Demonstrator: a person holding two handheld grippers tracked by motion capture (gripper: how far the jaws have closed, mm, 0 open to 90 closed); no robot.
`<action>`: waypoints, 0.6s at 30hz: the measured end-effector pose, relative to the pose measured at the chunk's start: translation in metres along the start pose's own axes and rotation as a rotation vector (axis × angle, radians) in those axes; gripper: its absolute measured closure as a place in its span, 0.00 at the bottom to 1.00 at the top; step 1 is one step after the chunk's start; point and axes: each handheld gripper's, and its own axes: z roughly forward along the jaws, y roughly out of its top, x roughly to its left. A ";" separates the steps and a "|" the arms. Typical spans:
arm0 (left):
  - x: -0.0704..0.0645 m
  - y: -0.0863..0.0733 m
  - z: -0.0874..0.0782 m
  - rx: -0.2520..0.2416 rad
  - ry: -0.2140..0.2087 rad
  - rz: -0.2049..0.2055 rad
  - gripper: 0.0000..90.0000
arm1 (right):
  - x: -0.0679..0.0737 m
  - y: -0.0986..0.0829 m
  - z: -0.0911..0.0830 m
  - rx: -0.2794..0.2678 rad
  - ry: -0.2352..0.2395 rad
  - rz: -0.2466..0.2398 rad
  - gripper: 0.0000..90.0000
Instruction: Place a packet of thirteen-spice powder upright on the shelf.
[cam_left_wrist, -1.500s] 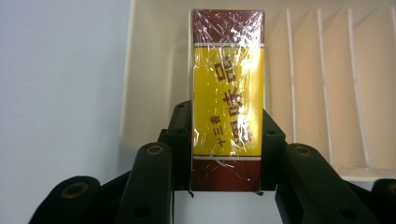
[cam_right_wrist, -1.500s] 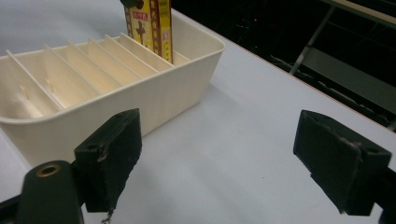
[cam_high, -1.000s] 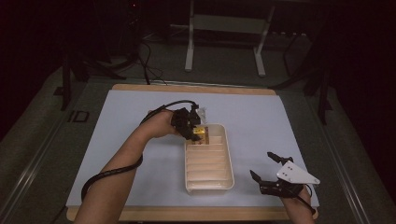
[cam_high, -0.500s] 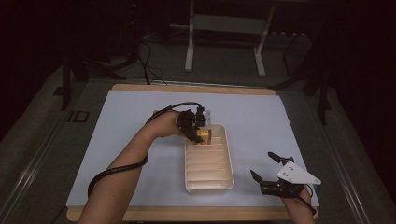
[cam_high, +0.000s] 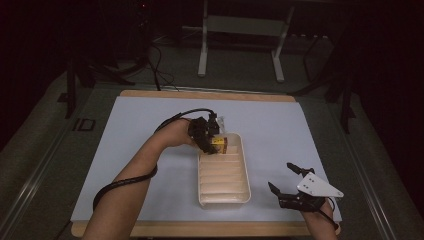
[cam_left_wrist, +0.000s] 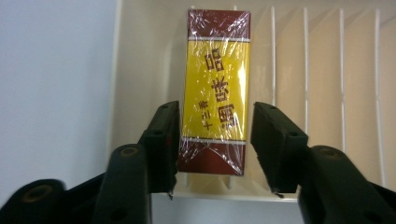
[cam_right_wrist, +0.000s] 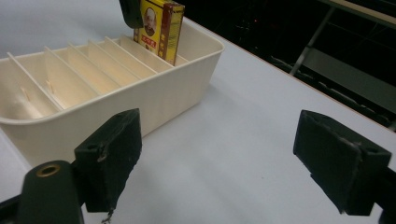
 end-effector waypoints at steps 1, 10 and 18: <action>-0.001 0.000 -0.002 -0.010 0.001 -0.001 0.51 | 0.000 0.000 0.000 0.002 0.000 0.000 0.17; -0.006 -0.003 -0.028 -0.071 0.013 -0.043 0.51 | 0.001 0.001 0.000 -0.001 0.001 -0.001 0.17; -0.009 -0.017 -0.052 -0.129 0.027 -0.105 0.49 | 0.001 0.001 0.001 0.001 0.000 0.000 0.17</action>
